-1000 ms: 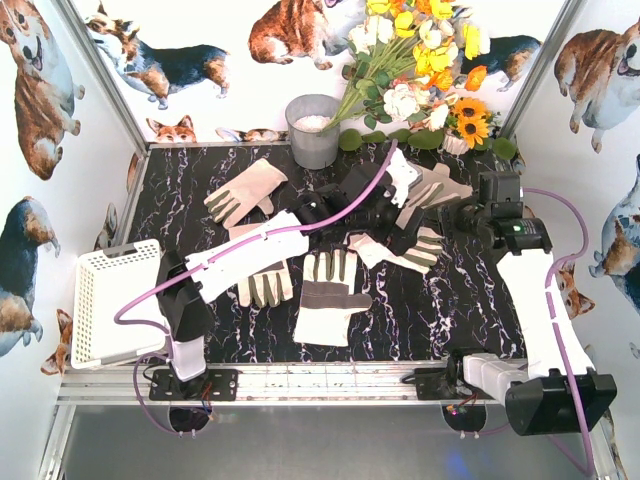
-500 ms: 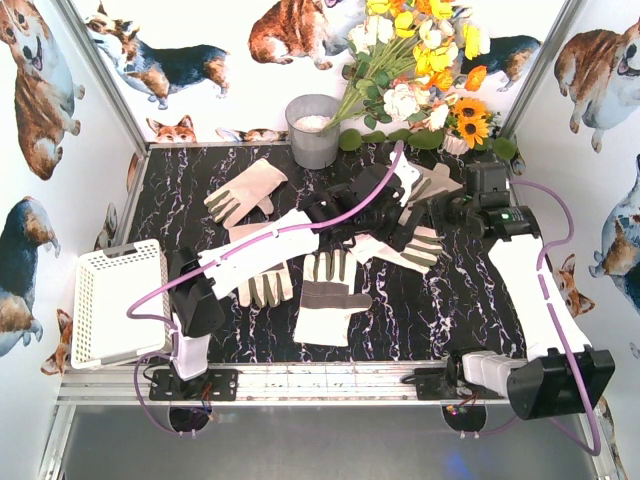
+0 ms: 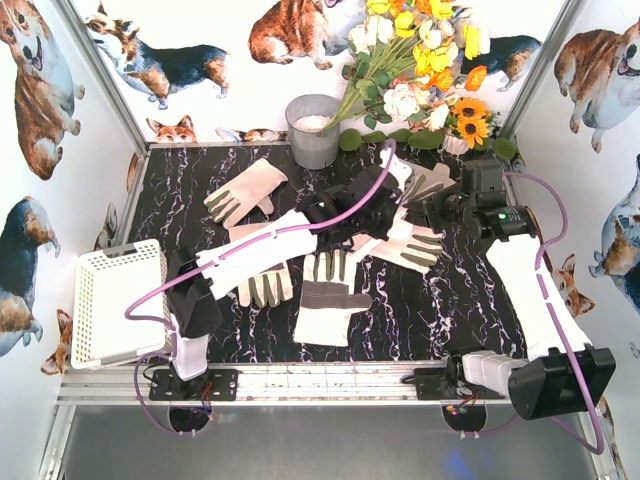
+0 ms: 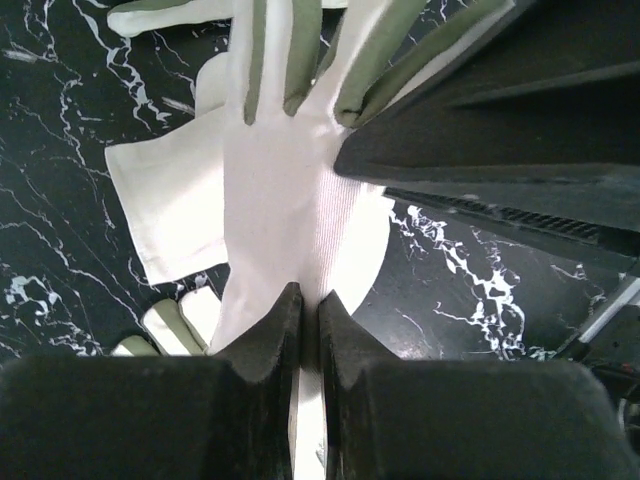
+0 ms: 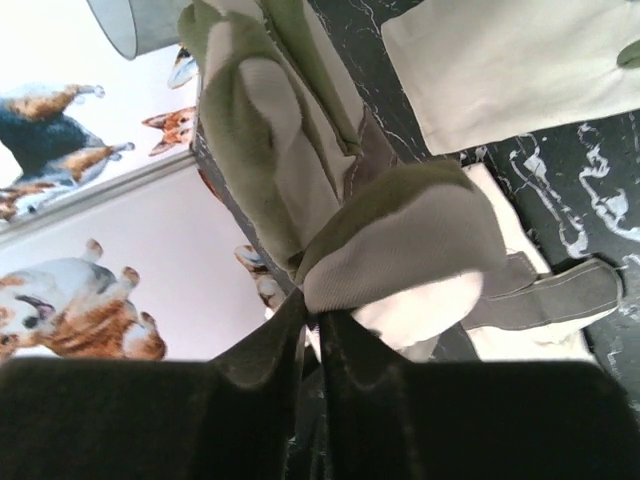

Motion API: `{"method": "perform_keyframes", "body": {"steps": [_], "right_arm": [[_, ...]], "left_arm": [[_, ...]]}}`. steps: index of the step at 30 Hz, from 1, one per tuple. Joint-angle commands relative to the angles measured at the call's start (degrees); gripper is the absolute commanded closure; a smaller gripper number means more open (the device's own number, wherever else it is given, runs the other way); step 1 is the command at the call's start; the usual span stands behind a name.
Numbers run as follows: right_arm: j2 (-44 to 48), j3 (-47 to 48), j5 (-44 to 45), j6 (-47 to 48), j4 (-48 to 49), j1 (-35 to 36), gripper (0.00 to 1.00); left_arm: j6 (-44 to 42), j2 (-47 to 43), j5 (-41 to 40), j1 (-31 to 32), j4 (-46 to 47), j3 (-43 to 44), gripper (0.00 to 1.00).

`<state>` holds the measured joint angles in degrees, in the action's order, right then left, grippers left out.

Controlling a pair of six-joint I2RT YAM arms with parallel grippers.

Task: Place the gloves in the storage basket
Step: Adjust the glove.

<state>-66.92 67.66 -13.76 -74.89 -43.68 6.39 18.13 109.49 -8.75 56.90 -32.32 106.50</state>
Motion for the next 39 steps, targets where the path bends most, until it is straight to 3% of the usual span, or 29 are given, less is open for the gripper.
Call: {"method": "perform_keyframes", "body": {"steps": [1, 6, 14, 24, 39], "right_arm": [[3.37, 1.33, 1.71, 5.35, 4.24, -0.07, 0.79], [5.04, 1.53, -2.03, 11.19, 7.35, -0.11, 0.47], [5.39, -1.7, -13.3, 16.81, 20.63, -0.11, 0.27], [-3.96, -2.28, -26.08, 19.23, 35.21, 1.76, 0.2], [-11.57, 5.87, -23.72, 39.62, 28.53, 7.18, 0.19]], "left_arm": [[5.82, -5.28, 1.49, -3.53, 3.24, -3.63, 1.0], [13.11, -8.65, 8.81, -10.48, 7.63, -8.14, 1.0], [25.38, -14.51, 21.65, -19.61, 24.74, -19.61, 1.0], [27.29, -16.61, 23.9, -20.87, 23.35, -17.73, 1.0], [27.84, -12.11, 25.21, -21.13, 21.31, -11.54, 1.0]]}}
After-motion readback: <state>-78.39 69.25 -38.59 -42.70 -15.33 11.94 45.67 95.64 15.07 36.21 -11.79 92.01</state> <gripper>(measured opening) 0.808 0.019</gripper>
